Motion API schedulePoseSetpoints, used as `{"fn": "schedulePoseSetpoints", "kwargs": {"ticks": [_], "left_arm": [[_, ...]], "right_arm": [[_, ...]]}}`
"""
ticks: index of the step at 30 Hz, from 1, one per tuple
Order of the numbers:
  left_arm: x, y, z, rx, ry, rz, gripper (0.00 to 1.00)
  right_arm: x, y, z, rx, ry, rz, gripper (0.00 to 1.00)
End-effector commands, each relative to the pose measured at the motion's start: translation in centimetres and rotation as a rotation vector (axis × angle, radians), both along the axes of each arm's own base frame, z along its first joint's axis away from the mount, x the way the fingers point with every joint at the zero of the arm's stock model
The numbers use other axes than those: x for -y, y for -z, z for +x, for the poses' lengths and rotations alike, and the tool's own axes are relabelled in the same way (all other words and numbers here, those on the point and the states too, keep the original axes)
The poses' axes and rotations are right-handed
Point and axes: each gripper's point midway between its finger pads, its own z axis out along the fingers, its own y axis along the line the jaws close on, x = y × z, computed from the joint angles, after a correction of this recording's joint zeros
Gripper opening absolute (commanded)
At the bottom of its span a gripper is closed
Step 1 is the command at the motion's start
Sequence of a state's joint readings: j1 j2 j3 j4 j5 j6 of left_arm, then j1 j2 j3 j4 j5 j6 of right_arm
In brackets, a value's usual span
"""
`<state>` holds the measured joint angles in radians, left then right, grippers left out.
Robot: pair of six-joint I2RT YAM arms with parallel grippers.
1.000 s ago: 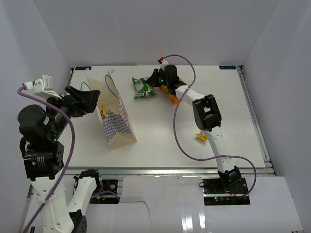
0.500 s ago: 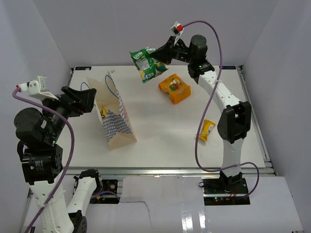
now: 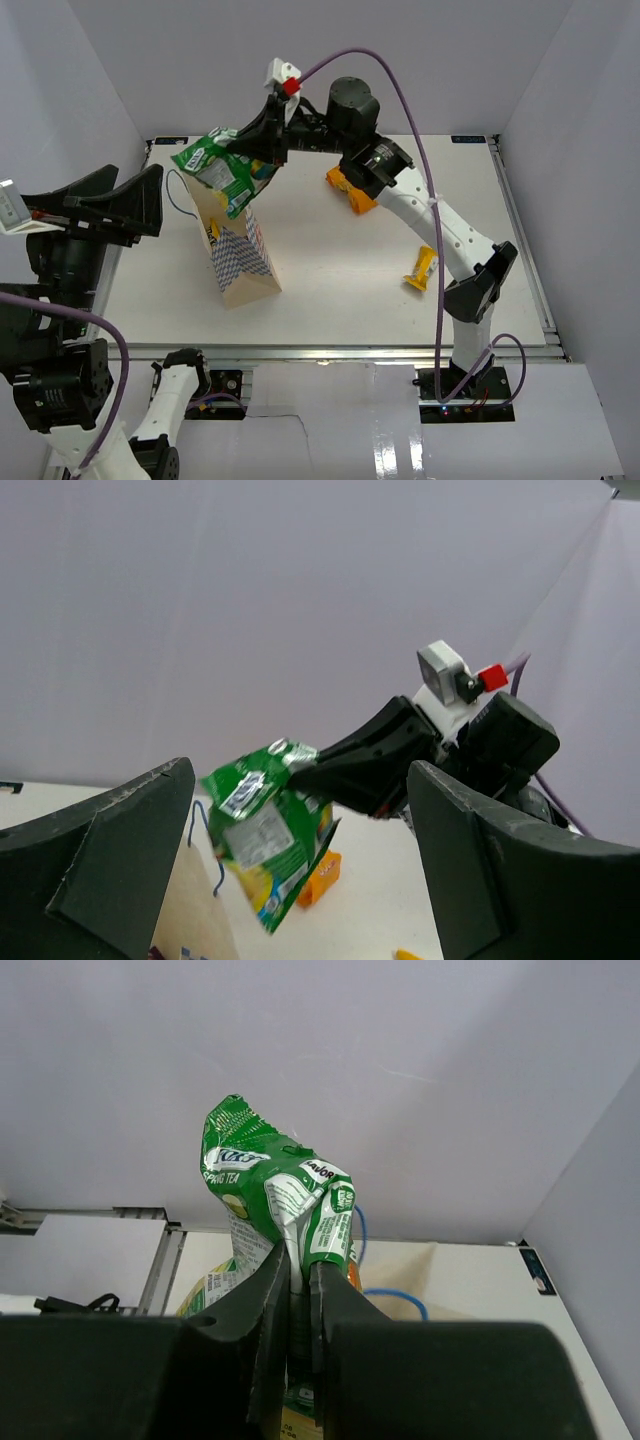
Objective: Place the snacks into the paper bag
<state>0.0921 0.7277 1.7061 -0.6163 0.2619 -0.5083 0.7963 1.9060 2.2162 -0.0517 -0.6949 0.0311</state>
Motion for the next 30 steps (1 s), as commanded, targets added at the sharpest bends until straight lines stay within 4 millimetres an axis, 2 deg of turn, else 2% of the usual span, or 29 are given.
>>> {"fn": "schedulePoseSetpoints", "kwargs": {"ticks": [1, 3, 5, 6, 9, 11, 15, 19, 20, 22, 27, 30], "left_arm": [[-0.4, -1.2, -1.0, 0.041, -0.024, -0.020, 0.98], [-0.5, -1.2, -1.7, 0.052, -0.034, -0.023, 0.98], [-0.6, -1.0, -2.1, 0.051, -0.041, -0.027, 0.98], [-0.7, -1.0, -2.6, 0.057, -0.050, -0.029, 0.98], [-0.9, -0.9, -3.1, 0.060, -0.061, -0.026, 0.98], [-0.9, -0.6, -3.1, 0.049, -0.066, -0.025, 0.98], [-0.9, 0.1, -3.1, 0.032, -0.066, -0.026, 0.98], [-1.1, 0.7, -3.2, 0.025, -0.077, -0.028, 0.98], [-1.2, 0.8, -3.1, 0.021, -0.080, -0.029, 0.98], [-1.2, 1.0, -3.0, 0.015, -0.083, -0.028, 0.98], [-1.2, 1.2, -2.7, 0.007, -0.082, -0.025, 0.98], [-1.2, 1.4, -2.5, 0.001, -0.079, -0.026, 0.98]], "right_arm": [[-0.4, -4.8, -2.8, 0.153, 0.104, 0.072, 0.08], [-1.9, -4.7, -3.9, 0.166, 0.105, 0.078, 0.08], [-2.8, -4.7, -3.8, 0.180, 0.137, 0.084, 0.08], [-3.5, -4.5, -4.4, 0.186, 0.134, 0.084, 0.08], [-4.9, -3.6, -3.8, 0.204, 0.187, 0.075, 0.08], [-5.7, -2.8, -2.6, 0.223, 0.247, 0.066, 0.08], [-6.6, -2.4, -1.5, 0.272, 0.343, 0.069, 0.08], [-6.4, -1.8, 0.1, 0.292, 0.442, 0.050, 0.08], [-6.0, -2.6, 0.3, 0.302, 0.465, 0.076, 0.08], [-5.4, -2.8, 1.0, 0.315, 0.517, 0.075, 0.08], [-4.7, -3.1, 1.3, 0.313, 0.550, 0.077, 0.08], [-4.6, -2.6, 1.5, 0.306, 0.582, 0.069, 0.08]]}}
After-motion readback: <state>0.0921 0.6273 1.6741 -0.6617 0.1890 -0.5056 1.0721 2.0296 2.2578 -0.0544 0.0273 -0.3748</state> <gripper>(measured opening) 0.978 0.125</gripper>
